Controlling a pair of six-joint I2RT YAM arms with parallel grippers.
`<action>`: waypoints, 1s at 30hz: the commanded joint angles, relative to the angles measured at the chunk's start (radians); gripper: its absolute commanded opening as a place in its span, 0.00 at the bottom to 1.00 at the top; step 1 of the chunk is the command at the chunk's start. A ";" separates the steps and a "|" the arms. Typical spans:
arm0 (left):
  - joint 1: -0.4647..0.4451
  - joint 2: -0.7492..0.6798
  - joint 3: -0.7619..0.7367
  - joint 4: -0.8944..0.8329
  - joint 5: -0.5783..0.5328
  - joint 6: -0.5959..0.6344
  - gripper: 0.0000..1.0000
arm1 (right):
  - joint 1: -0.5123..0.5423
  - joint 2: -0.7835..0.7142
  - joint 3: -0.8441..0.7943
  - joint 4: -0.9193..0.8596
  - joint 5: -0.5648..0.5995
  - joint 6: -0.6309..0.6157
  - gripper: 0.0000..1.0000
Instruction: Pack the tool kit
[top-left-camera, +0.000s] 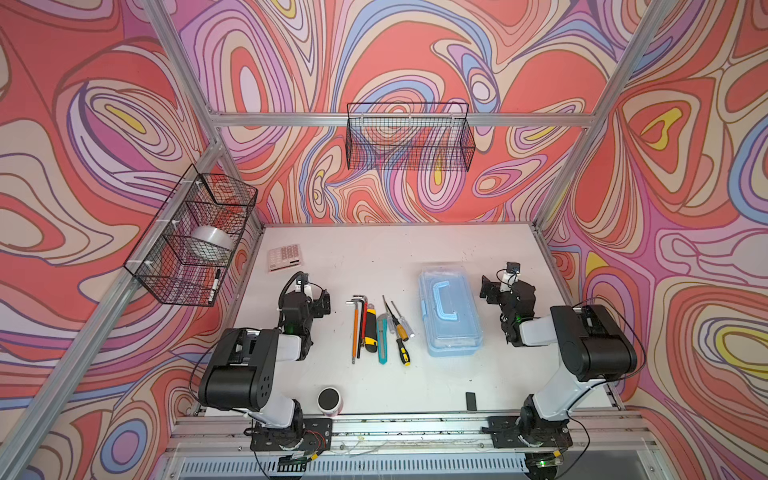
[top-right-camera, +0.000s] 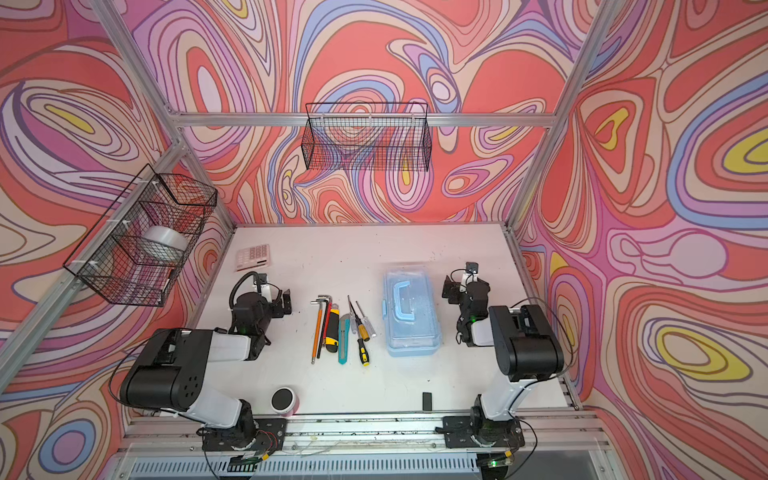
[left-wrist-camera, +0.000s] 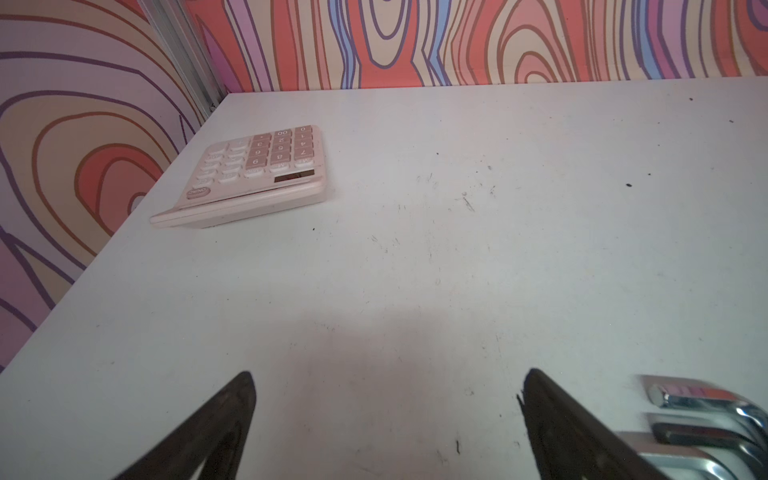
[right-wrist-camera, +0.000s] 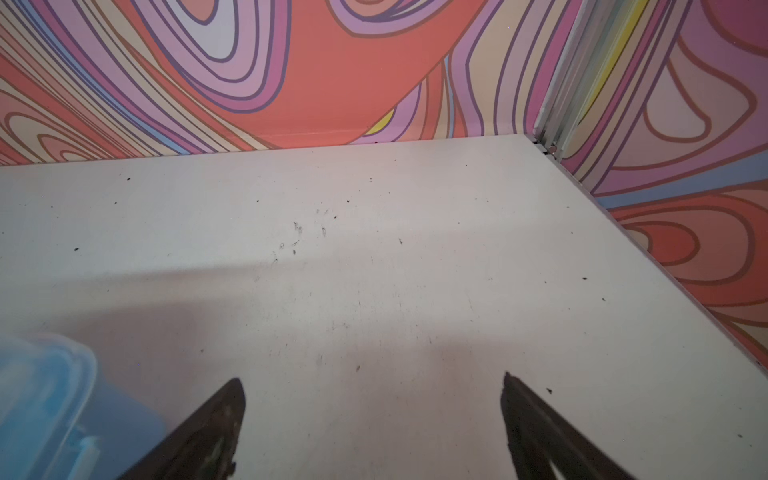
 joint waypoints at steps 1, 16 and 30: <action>0.003 -0.006 0.019 0.002 0.012 0.018 1.00 | -0.004 -0.005 0.007 -0.002 -0.004 0.003 0.98; 0.003 -0.006 0.018 0.002 0.013 0.018 1.00 | -0.005 -0.007 0.003 0.004 -0.005 0.003 0.98; 0.015 -0.006 0.022 -0.006 0.033 0.012 1.00 | -0.004 -0.008 0.003 0.002 -0.001 0.002 0.98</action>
